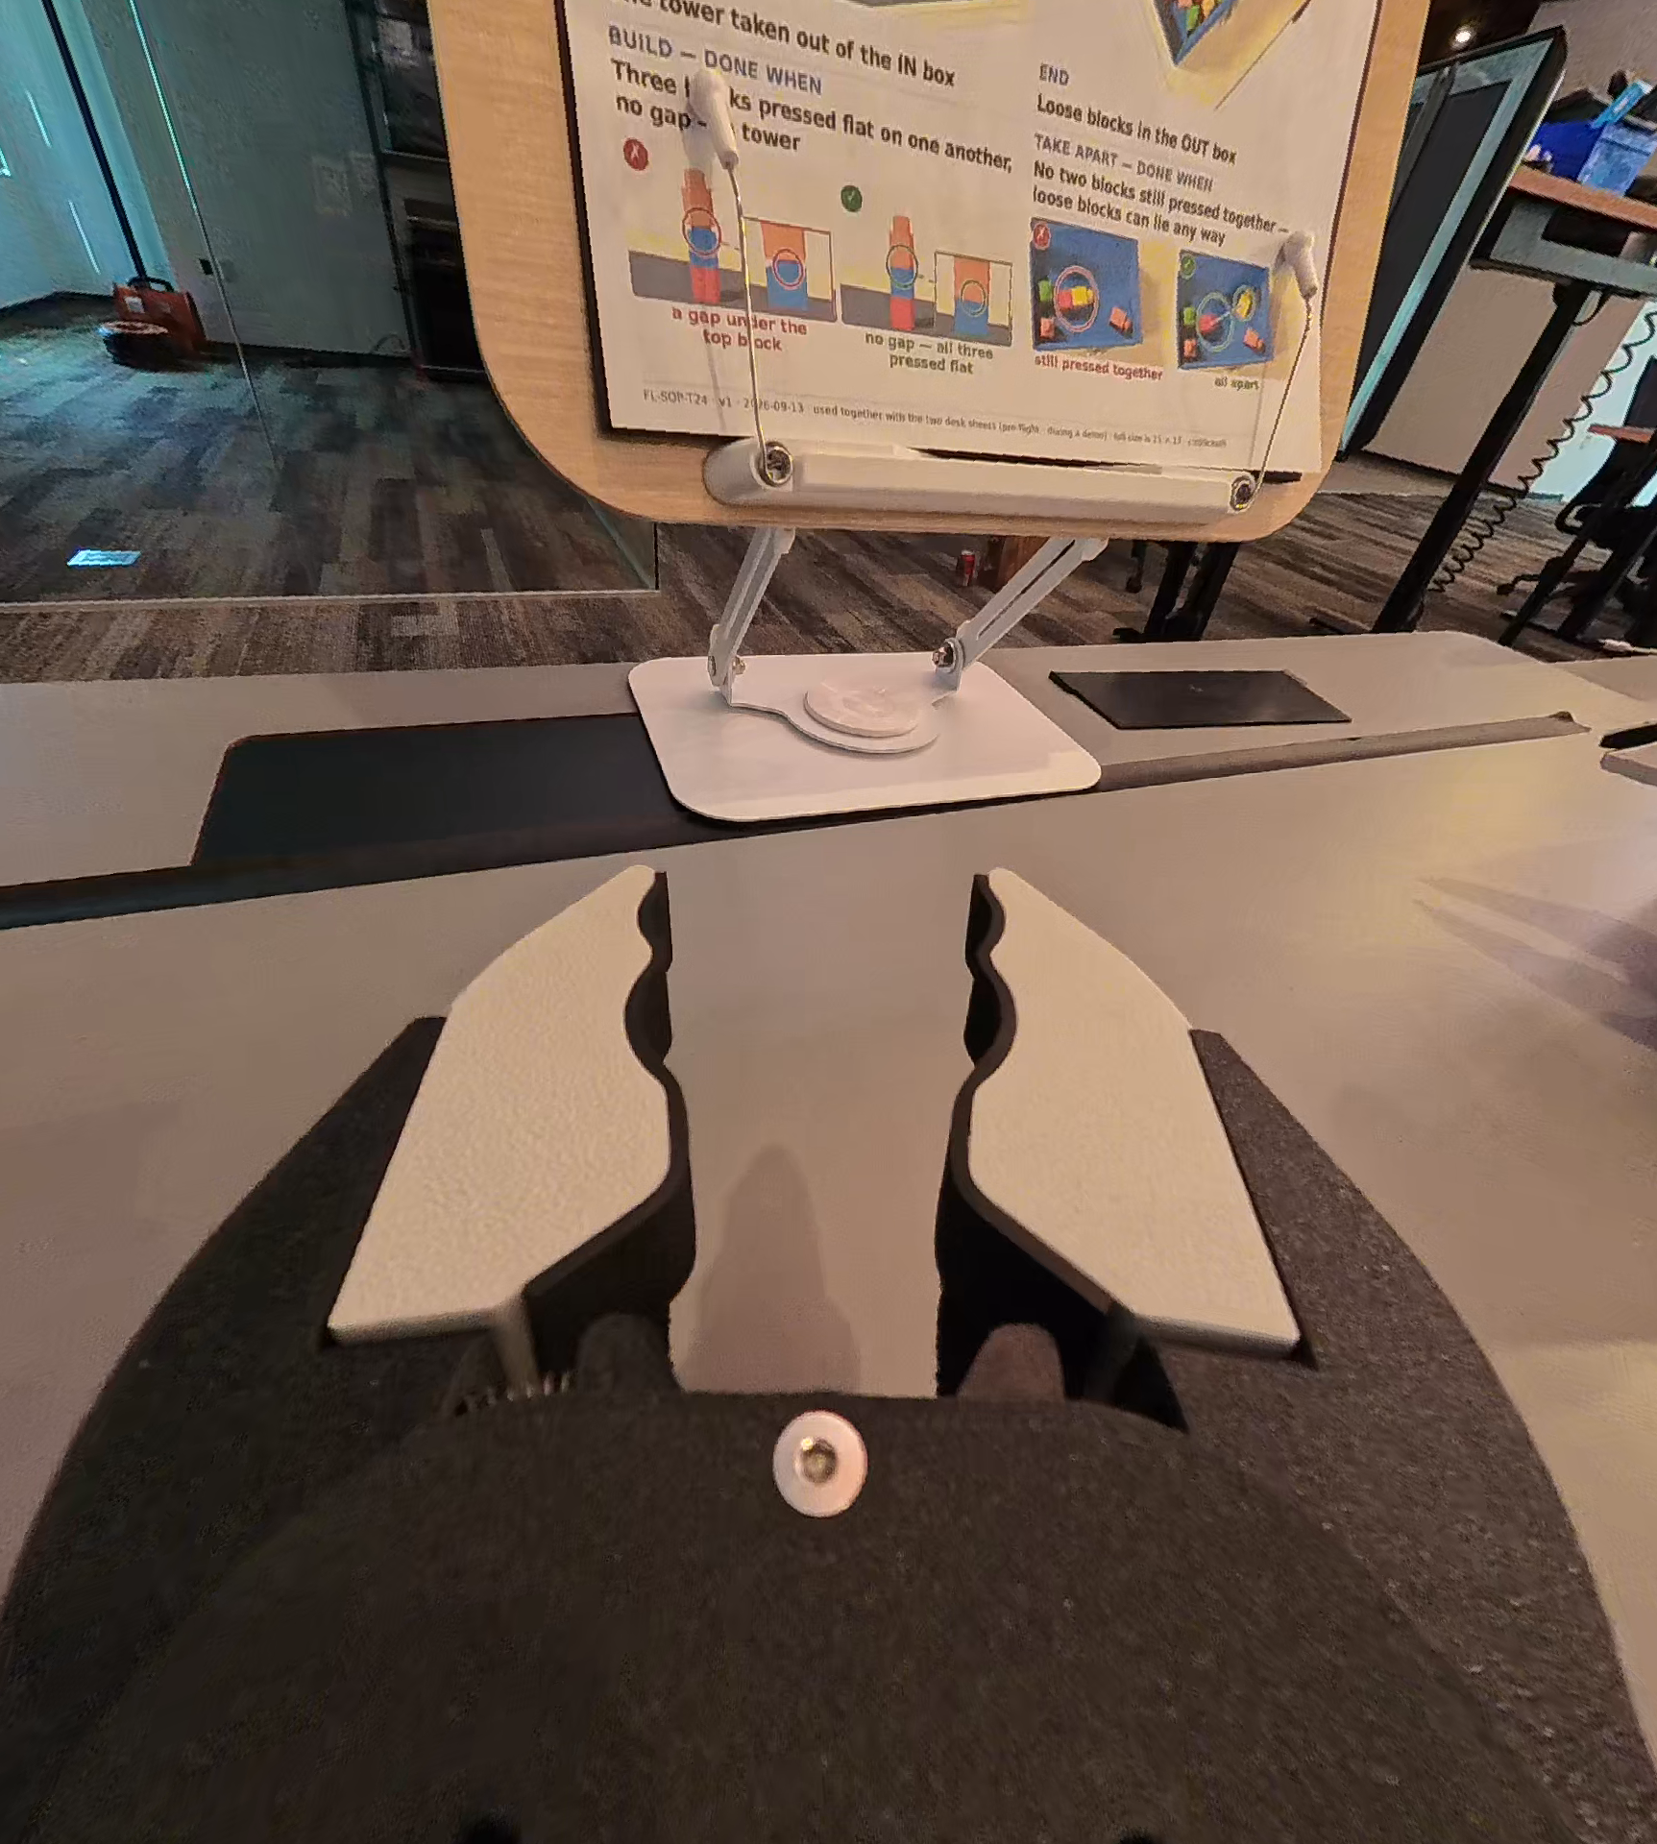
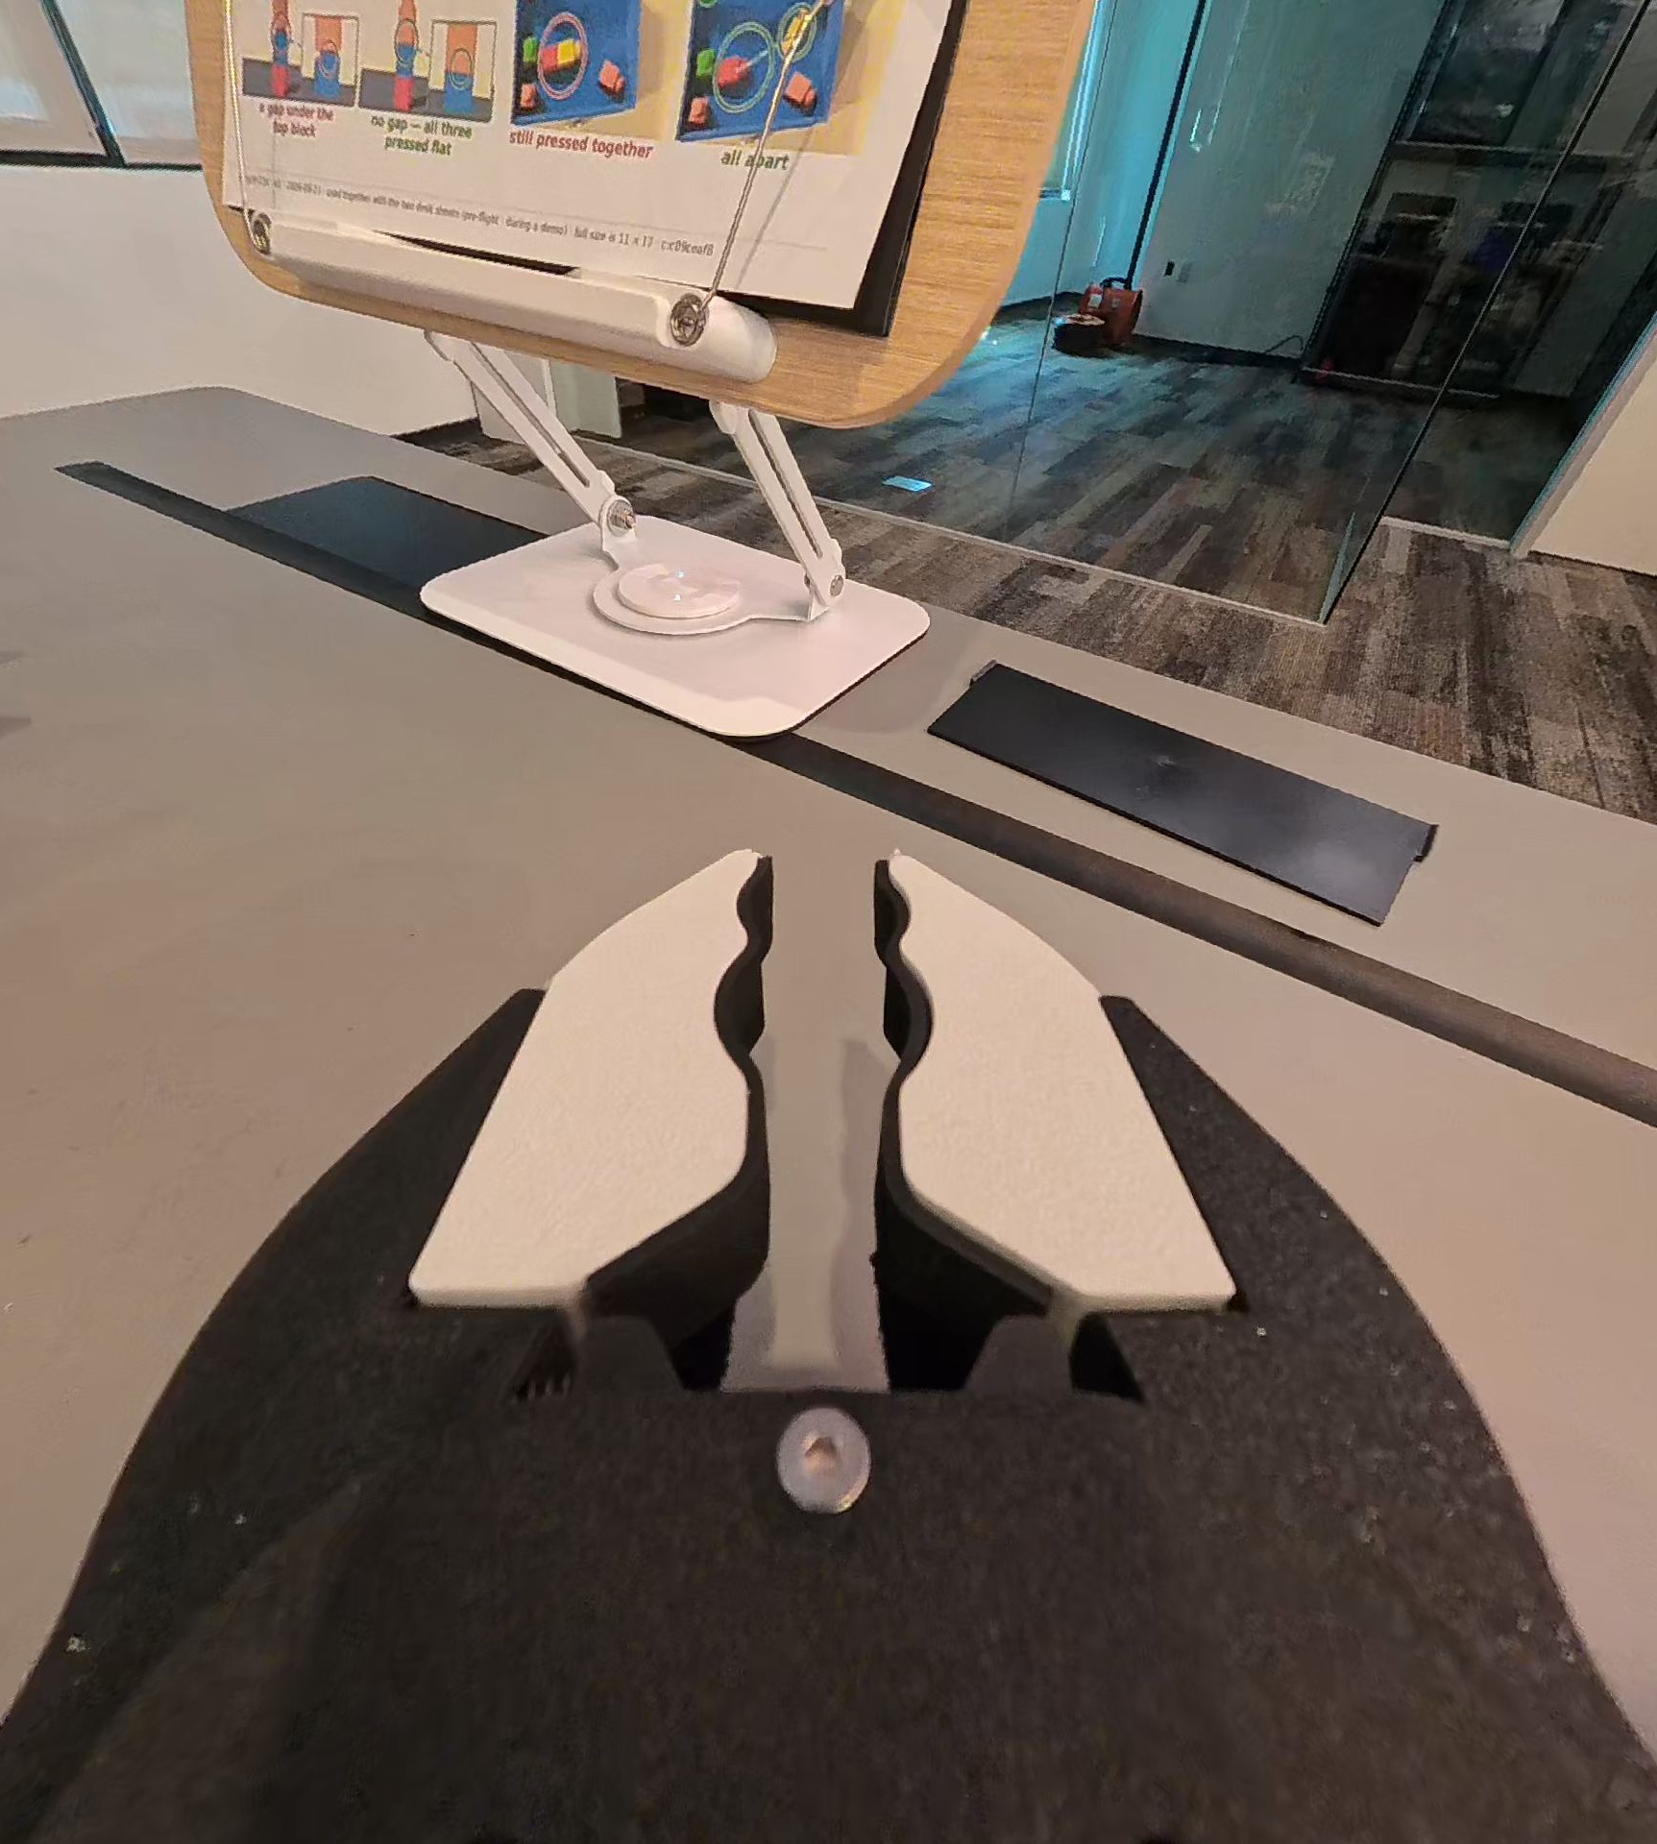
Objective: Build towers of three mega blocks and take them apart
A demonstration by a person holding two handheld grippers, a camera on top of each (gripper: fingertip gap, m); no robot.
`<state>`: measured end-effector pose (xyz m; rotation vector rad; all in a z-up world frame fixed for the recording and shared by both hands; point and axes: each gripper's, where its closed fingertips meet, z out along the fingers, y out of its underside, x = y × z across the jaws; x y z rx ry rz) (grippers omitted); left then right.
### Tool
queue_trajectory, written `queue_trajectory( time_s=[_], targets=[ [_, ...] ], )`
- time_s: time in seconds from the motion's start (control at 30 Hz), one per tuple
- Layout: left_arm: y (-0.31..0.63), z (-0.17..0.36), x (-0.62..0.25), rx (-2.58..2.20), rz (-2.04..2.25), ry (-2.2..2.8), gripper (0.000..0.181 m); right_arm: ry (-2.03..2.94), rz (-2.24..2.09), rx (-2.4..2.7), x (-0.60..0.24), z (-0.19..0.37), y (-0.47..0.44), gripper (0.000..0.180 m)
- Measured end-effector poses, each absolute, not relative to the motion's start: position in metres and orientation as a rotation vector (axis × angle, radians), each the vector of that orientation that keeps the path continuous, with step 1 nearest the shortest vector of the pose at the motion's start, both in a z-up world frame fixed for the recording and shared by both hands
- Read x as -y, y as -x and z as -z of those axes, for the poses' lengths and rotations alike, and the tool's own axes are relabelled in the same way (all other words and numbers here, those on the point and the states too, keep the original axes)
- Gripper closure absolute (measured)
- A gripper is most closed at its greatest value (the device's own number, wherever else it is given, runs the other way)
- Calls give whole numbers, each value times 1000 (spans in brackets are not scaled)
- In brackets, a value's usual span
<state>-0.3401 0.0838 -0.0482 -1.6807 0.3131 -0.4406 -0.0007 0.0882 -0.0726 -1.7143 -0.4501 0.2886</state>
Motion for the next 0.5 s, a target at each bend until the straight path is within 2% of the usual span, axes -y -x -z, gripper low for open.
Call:
queue_trajectory(
  time_s=[0.5],
  targets=[
    [343, 51, -87, -263, 500, 1701, 126, 1699, -350, 383, -90, 69, -7, 161]
  ],
)
